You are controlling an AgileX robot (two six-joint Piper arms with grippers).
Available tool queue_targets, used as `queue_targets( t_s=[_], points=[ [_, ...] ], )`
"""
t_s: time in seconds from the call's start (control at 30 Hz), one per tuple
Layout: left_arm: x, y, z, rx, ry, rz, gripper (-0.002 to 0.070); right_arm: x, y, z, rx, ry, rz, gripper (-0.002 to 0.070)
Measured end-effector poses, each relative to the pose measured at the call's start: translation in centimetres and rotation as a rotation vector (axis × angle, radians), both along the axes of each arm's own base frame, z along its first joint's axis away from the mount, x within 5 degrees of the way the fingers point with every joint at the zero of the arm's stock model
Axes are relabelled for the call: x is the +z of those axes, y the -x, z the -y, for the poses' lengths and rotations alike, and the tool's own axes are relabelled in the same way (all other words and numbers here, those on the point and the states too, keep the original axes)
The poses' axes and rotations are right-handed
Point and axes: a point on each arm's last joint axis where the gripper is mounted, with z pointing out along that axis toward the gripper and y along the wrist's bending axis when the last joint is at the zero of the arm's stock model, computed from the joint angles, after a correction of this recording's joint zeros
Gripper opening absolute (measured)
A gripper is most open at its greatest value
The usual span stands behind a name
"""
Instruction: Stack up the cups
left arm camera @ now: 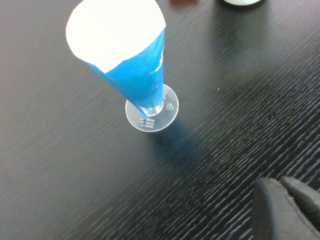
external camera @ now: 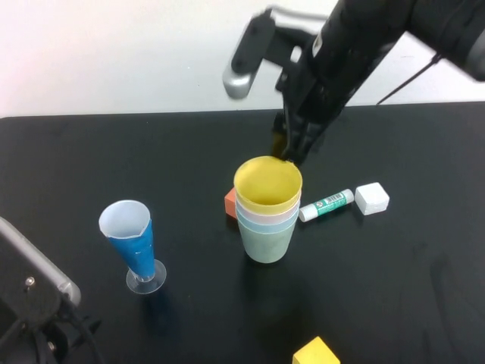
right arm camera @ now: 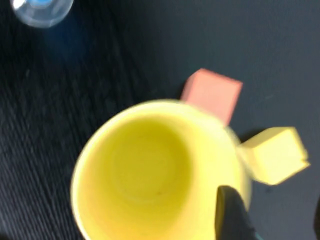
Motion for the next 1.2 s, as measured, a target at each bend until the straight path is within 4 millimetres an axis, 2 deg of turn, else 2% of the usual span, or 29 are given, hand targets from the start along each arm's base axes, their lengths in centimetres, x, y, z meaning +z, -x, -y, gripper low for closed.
queue_targets(
  t_s=[0.1,0.27,0.43,0.53,0.77,0.83,1.0,1.2],
  points=[
    [0.1,0.1,-0.1,0.023,0.027,-0.007,-0.0001,2.3,0.9,0.6,-0.018,-0.037,0.038,0.0314],
    [0.4,1.2,-0.8,0.083,0.118,0.009,-0.0001,6.5,4.4,2.1,0.006,-0.143,0.058,0.0184],
    [-0.1,3.4,-2.7,0.158,0.206,0.079,-0.0001,7.7,8.3,4.1,0.030,-0.183,0.049,0.0040],
    [-0.9,4.7,-3.9,0.189,0.252,0.125,-0.0001,8.5,10.9,5.8,0.017,-0.247,0.113,0.0011],
    [-1.1,6.6,-5.8,0.206,0.279,0.281,-0.0001,8.1,17.4,10.3,-0.036,-0.382,0.280,-0.0001],
    [-1.0,6.7,-6.0,0.209,0.264,0.312,-0.0001,7.2,19.0,11.5,-0.047,-0.403,0.319,-0.0001],
    [-1.1,6.7,-6.2,0.214,0.243,0.318,-0.0001,4.9,21.9,13.9,-0.078,-0.470,0.446,-0.0001],
    [-1.1,6.6,-6.2,0.215,0.240,0.320,-0.0001,4.0,25.1,16.6,-0.135,-0.618,0.658,-0.0001]
  ],
)
